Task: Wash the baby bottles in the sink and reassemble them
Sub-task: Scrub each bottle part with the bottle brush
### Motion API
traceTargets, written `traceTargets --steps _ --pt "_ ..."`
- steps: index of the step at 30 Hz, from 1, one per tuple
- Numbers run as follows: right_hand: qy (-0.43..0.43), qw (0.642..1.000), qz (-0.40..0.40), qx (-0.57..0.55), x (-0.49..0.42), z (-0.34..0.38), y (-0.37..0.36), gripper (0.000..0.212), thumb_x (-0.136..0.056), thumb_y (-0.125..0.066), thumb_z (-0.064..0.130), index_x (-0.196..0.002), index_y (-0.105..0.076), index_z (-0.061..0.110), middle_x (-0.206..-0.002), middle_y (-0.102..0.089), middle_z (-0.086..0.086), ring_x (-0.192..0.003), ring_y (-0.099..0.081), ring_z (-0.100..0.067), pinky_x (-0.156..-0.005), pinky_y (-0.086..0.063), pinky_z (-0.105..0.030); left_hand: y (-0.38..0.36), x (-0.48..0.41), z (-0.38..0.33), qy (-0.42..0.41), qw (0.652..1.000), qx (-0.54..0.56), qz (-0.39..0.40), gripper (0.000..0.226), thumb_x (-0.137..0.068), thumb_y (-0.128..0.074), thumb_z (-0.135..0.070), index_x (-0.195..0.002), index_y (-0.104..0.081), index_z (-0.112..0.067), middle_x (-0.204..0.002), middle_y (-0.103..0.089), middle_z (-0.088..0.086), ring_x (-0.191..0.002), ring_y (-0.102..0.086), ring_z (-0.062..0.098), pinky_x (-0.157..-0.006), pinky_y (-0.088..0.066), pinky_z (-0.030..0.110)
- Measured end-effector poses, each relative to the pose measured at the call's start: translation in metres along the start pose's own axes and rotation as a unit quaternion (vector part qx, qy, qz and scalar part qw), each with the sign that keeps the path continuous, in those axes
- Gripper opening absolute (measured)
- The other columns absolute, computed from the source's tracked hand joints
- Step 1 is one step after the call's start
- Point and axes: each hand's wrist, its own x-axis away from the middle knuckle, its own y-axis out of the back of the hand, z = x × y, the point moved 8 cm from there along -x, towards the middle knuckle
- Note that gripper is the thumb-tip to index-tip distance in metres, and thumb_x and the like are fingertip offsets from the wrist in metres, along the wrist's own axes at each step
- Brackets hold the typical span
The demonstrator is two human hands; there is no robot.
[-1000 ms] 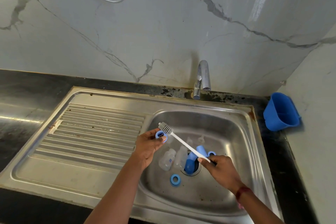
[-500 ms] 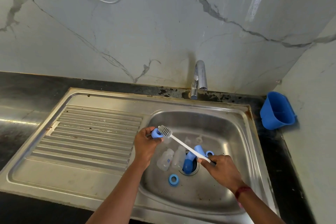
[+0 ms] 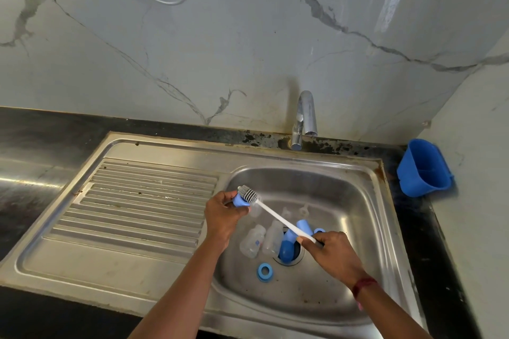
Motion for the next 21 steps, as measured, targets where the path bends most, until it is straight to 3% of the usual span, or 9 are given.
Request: traceTargets --steps 6,10,17,21 --pt "0.007 1.000 0.003 0.003 -0.001 -0.005 -0.008 0.052 -0.087 -0.064 0.053 -0.047 -0.048 0.023 -0.061 -0.038 0.001 -0.044 -0.032 -0.013 -0.047 -0.030 -0.019 -0.002 0.003 0.002 0.006 1.000 -0.009 0.004 0.040 -0.062 -0.088 0.005 -0.094 -0.072 -0.012 -0.085 -0.074 -0.003 -0.069 -0.070 0.002 -0.059 -0.053 0.014" --pt "0.011 1.000 0.012 0.007 0.004 -0.011 -0.006 0.047 -0.087 -0.064 0.053 -0.060 -0.064 0.014 -0.053 -0.038 0.004 -0.044 -0.034 -0.013 -0.049 -0.034 -0.023 0.006 -0.002 0.005 0.008 0.999 -0.032 -0.017 0.046 -0.059 -0.091 -0.001 -0.098 -0.071 -0.012 -0.089 -0.074 -0.003 -0.079 -0.071 0.007 -0.068 -0.056 0.020" --pt "0.005 1.000 0.007 0.023 0.002 -0.002 -0.006 0.051 -0.088 -0.064 0.053 -0.049 -0.047 0.024 -0.059 -0.039 0.001 -0.044 -0.033 -0.013 -0.046 -0.031 -0.018 -0.011 0.005 0.012 0.019 0.998 -0.055 0.005 0.040 -0.058 -0.091 -0.005 -0.092 -0.072 -0.013 -0.085 -0.075 -0.001 -0.078 -0.072 0.014 -0.073 -0.061 0.031" --pt "0.002 1.000 0.014 0.000 0.006 -0.011 -0.004 0.050 -0.087 -0.066 0.051 -0.048 -0.047 0.026 -0.048 -0.037 0.008 -0.042 -0.034 -0.012 -0.047 -0.032 -0.020 -0.004 -0.002 0.011 0.021 0.998 -0.052 -0.011 0.040 -0.058 -0.091 -0.004 -0.093 -0.075 -0.013 -0.083 -0.076 -0.003 -0.077 -0.073 0.012 -0.073 -0.060 0.030"
